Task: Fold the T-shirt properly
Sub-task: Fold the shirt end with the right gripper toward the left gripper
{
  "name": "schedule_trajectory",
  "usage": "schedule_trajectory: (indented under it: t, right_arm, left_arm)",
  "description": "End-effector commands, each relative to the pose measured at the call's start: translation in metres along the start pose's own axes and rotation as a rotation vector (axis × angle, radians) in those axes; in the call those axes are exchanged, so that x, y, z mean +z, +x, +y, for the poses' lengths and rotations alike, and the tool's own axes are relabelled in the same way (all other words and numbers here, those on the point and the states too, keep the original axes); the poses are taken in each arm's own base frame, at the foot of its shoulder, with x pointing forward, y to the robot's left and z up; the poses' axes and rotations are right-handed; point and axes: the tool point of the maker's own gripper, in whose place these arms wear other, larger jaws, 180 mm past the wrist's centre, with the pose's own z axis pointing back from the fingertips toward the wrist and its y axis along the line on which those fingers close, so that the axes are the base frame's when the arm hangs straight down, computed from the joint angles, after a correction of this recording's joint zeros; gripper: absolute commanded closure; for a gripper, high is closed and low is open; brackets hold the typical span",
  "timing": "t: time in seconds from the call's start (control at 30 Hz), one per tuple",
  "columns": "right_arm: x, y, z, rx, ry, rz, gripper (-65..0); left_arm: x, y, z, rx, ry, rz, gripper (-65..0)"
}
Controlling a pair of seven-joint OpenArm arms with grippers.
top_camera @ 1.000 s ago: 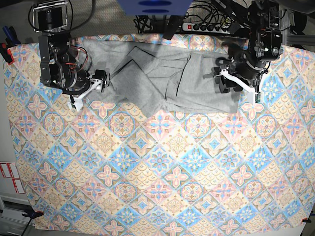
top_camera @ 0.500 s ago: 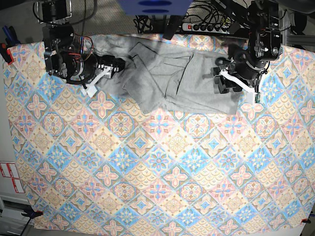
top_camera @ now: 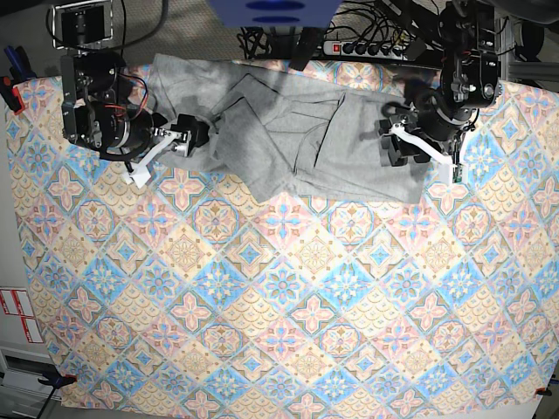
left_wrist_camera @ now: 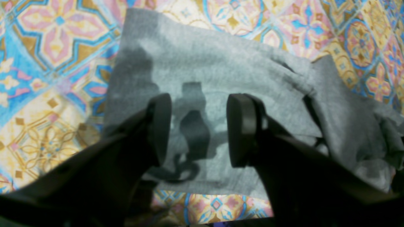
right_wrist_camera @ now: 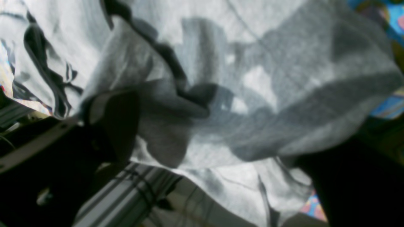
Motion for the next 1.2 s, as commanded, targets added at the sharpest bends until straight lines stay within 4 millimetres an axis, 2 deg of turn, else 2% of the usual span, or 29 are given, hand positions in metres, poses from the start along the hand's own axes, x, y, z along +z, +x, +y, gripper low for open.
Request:
schedule_trajectory:
  t: [0.0,0.17,0.47,0.67,0.8,0.93,1.07,1.17]
  right_arm:
    - [0.003,0.001,-0.012,0.021,-0.057,0.002,-65.0]
    - [0.002,-0.003,-0.024,0.045,-0.124,0.011,-65.0]
    - [-0.016,-0.027,-0.001,0.133,-0.091,0.098,-65.0]
    - [-0.022,-0.027,0.013,0.130,-0.060,0.093,-52.4]
    - [-0.022,-0.027,0.013,0.131,-0.060,0.095,-43.6]
    - [-0.023,-0.027,0.013,0.126,-0.060,0.093,-29.6]
    - [-0.026,-0.029,-0.001,0.079,-0.078,0.102,-15.0]
    - [-0.026,-0.022,-0.001,0.030,-0.063,0.065,-12.4]
  left_arm:
    - [0.003,0.009,-0.001,-0.011,-0.007,-0.032,-29.6]
    - [0.003,0.009,-0.001,-0.011,-0.007,-0.032,-29.6]
    - [0.001,0.016,-0.003,-0.014,-0.012,-0.046,-29.6]
    - [0.001,0.016,-0.003,-0.014,-0.012,-0.046,-29.6]
    - [0.001,0.016,-0.003,-0.014,-0.012,-0.048,-29.6]
    - [0.001,0.016,-0.003,-0.014,-0.012,-0.048,-29.6]
    - [0.001,0.017,-0.003,-0.014,-0.012,-0.049,-29.6]
    - [0.001,0.017,-0.003,-0.014,-0.011,-0.050,-29.6]
